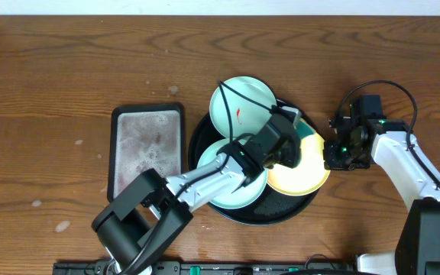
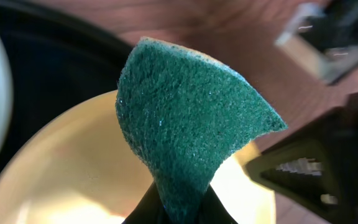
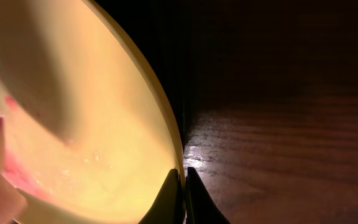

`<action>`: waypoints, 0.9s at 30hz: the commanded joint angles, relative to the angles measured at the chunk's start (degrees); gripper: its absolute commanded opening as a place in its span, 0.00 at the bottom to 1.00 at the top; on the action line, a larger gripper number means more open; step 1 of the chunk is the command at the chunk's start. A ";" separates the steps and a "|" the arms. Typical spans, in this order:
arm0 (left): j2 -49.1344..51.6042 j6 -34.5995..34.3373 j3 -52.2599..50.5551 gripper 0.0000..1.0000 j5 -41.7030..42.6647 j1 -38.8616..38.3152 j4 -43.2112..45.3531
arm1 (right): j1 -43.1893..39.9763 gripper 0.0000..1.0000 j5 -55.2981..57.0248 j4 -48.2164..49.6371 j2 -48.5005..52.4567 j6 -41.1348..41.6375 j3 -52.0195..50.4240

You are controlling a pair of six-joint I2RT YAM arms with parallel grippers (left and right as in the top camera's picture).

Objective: Clean dirty plates on tray and stack at the side
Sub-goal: 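Scrub the yellow plate surface with the sponge in the left gripper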

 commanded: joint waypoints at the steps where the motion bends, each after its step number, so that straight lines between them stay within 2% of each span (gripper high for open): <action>1: 2.51 0.81 -0.15 0.07 -4.31 -0.24 2.19 | 0.68 0.01 -0.74 -0.37 0.00 0.39 0.61; 4: 4.76 0.85 -0.15 0.07 -8.15 0.09 3.98 | 0.68 0.01 -0.74 -0.35 0.00 0.39 0.63; 10: 6.67 1.90 -0.15 0.07 -8.04 0.63 3.69 | 0.68 0.01 -0.74 -0.37 0.00 0.39 0.61; 15: 6.19 2.01 -0.13 0.08 -7.69 0.66 -3.39 | 0.68 0.01 -0.74 -0.37 0.00 0.39 0.61; 20: 5.20 1.84 -0.13 0.07 -3.17 0.61 -11.26 | 0.68 0.01 -0.74 -0.37 0.00 0.39 0.61; 24: 0.94 4.46 0.42 0.07 1.11 0.68 -11.54 | 0.68 0.01 -0.74 -0.35 0.00 0.39 0.61; 27: -3.10 6.16 1.16 0.07 1.18 0.68 -10.88 | 0.68 0.01 -0.74 -0.33 0.00 0.39 0.61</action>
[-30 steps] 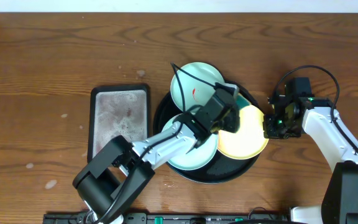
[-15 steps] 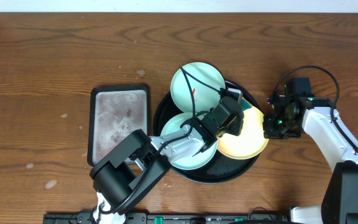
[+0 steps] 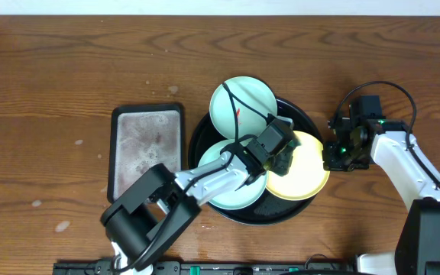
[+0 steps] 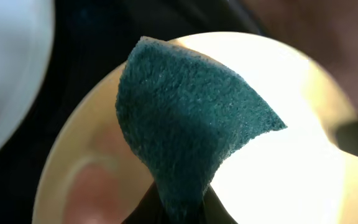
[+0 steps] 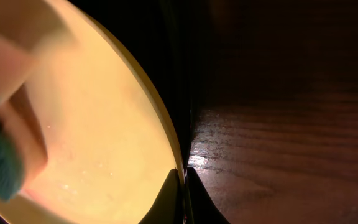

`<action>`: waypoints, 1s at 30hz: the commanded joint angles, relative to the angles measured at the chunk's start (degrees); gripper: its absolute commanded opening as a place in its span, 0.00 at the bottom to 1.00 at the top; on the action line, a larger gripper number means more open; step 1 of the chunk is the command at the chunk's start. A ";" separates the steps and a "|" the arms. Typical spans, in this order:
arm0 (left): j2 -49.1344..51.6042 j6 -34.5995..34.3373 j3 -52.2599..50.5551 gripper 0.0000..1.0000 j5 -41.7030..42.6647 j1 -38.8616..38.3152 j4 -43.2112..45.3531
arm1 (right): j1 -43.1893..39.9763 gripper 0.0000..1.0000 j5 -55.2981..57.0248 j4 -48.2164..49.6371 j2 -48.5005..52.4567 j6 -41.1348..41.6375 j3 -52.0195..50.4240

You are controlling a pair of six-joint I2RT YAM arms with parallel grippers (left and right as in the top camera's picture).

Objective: Clean dirty plates on tray and stack at the side
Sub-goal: 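Scrub the yellow plate surface with the sponge in the left gripper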

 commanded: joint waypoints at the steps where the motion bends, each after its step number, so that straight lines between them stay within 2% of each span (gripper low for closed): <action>1: -5.84 3.15 0.26 0.07 2.19 0.15 1.38 | 0.52 0.01 -0.04 0.09 -0.02 0.39 0.61; 9: -3.23 2.67 0.24 0.08 0.70 0.13 5.16 | 0.52 0.01 -0.07 0.17 -0.02 0.39 0.61; 17: 3.63 -3.41 0.24 0.07 3.26 0.13 8.33 | 0.52 0.01 -0.07 0.15 -0.02 0.39 0.61; 26: 3.61 -3.15 0.26 0.07 7.28 0.09 -3.10 | 0.52 0.01 -0.04 0.17 -0.02 0.39 0.61; 30: 1.14 -1.16 0.28 0.08 11.82 0.15 -3.26 | 0.52 0.01 -0.04 0.35 -0.02 0.39 0.63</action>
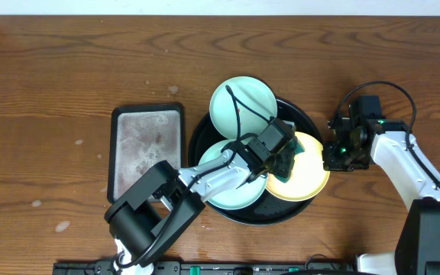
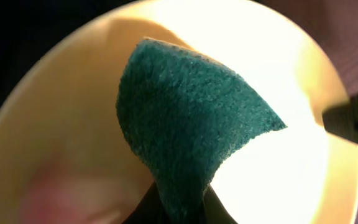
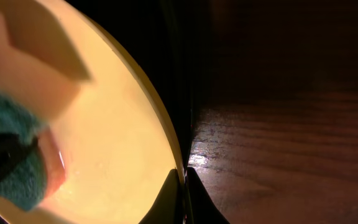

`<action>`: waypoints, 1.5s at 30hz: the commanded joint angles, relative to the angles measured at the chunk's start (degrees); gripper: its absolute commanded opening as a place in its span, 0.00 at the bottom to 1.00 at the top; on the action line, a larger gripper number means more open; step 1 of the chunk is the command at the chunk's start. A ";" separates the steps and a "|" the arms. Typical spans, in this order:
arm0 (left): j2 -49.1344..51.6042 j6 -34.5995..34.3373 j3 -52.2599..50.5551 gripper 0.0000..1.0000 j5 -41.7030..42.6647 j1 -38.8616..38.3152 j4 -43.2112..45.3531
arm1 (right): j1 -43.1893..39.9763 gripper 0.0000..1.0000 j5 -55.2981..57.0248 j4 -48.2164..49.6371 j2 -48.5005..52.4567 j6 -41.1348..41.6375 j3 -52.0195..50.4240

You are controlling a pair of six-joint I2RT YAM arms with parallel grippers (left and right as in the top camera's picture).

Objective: Clean dirty plates on tray and stack at the side
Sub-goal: 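Scrub the yellow plate surface with the sponge in the left gripper, then return the sponge with the left gripper to the soapy basin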

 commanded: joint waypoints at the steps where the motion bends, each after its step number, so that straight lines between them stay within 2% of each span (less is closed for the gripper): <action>1: -2.45 1.55 -0.90 0.07 4.66 -0.11 -1.46 | 0.52 0.01 -0.02 0.48 -0.07 0.39 0.61; 7: -10.10 4.26 -0.90 0.08 4.35 2.64 -6.21 | 0.52 0.02 -0.09 1.53 -0.07 0.39 0.61; 9: -12.04 4.55 -0.92 0.07 2.89 4.44 -10.01 | 0.52 0.09 -0.28 2.29 -0.07 0.39 0.61; 13: -15.08 4.61 -0.92 0.08 -2.05 9.01 -17.33 | 0.55 0.15 -1.11 4.13 -0.04 0.90 0.61; 19: -19.54 8.07 -0.92 0.10 -1.95 16.28 -20.98 | 0.63 0.21 -1.77 4.66 0.17 1.46 0.61; 27: -23.32 9.53 -0.92 0.11 -2.14 19.85 -23.19 | 0.68 0.23 -1.79 4.07 0.22 1.92 0.28; 34: -23.39 9.55 -0.94 0.12 -9.81 25.16 -31.76 | 1.70 0.27 -1.75 5.68 0.22 1.92 -2.91; 38: -23.50 9.73 -0.94 0.12 -9.70 30.01 -33.20 | 1.75 0.16 -1.73 7.10 0.22 1.92 -4.42; 40: -23.82 9.77 -0.94 0.12 -9.70 32.17 -33.64 | 1.75 0.04 -1.70 7.30 0.22 2.12 -4.57; 41: -24.11 10.08 -0.94 0.13 -9.68 33.09 -33.86 | 1.75 0.01 -1.73 7.39 0.22 2.14 -4.57; 45: -25.18 12.59 -0.92 0.14 -9.75 36.09 -34.32 | 1.75 0.01 -1.75 8.68 0.20 2.56 -4.48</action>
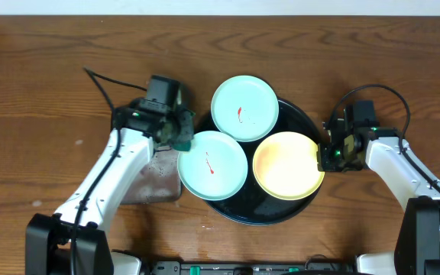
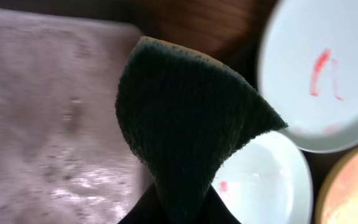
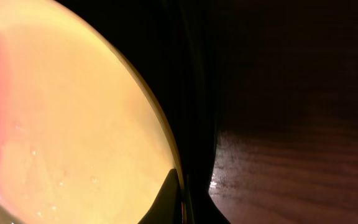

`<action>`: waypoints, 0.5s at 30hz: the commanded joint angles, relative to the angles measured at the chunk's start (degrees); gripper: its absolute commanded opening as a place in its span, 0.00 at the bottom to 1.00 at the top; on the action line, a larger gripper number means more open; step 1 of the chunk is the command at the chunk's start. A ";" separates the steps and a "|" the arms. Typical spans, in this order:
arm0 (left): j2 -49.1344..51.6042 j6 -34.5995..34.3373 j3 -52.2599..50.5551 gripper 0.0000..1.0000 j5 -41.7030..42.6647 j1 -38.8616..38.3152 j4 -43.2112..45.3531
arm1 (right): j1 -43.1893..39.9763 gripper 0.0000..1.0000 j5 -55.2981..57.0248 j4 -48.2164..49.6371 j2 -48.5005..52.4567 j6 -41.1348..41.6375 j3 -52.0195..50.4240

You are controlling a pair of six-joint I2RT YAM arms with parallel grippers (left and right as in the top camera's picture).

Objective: Clean dirty plates on tray and stack at the side
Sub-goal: 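Return the sponge with the left gripper to the soapy basin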

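Three plates sit on the round black tray (image 1: 300,114): a mint one at the back (image 1: 244,108) with a red smear, a mint one at front left (image 1: 213,164) with red marks, and a yellow plate (image 1: 285,166) at the right. My right gripper (image 1: 328,156) is shut on the yellow plate's right rim (image 3: 160,130). My left gripper (image 1: 176,131) is shut on a green sponge (image 2: 188,121), held over the gap between the grey soapy mat (image 2: 48,118) and the front-left mint plate (image 2: 263,180).
The grey soapy mat (image 1: 157,177) lies left of the tray, partly under my left arm. Bare wooden table (image 1: 44,76) surrounds everything. A white wall edge runs along the back.
My left gripper has moved with the sponge from the yellow plate on the right to the tray's left edge, beside the mat. My right gripper still grips the yellow plate's rim.
My left gripper held the sponge above the yellow plate, then on its surface at two later moments, while my right gripper stayed shut on the rim. Now the sponge is away at the left by the mat and the yellow plate lies uncovered.
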 commanded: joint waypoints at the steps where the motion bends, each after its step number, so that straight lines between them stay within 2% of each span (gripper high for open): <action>1: -2.16 3.10 0.09 0.15 -0.94 2.23 -0.28 | 0.20 0.01 -0.20 0.66 0.13 0.76 -0.15; 6: -2.89 3.45 0.09 0.15 -0.98 6.84 -1.46 | 0.17 0.01 2.47 -1.42 -2.01 0.76 3.30; 15: -2.78 5.60 -1.49 0.15 -0.94 13.38 -2.05 | 3.06 0.01 17.84 -3.78 -13.62 0.66 10.78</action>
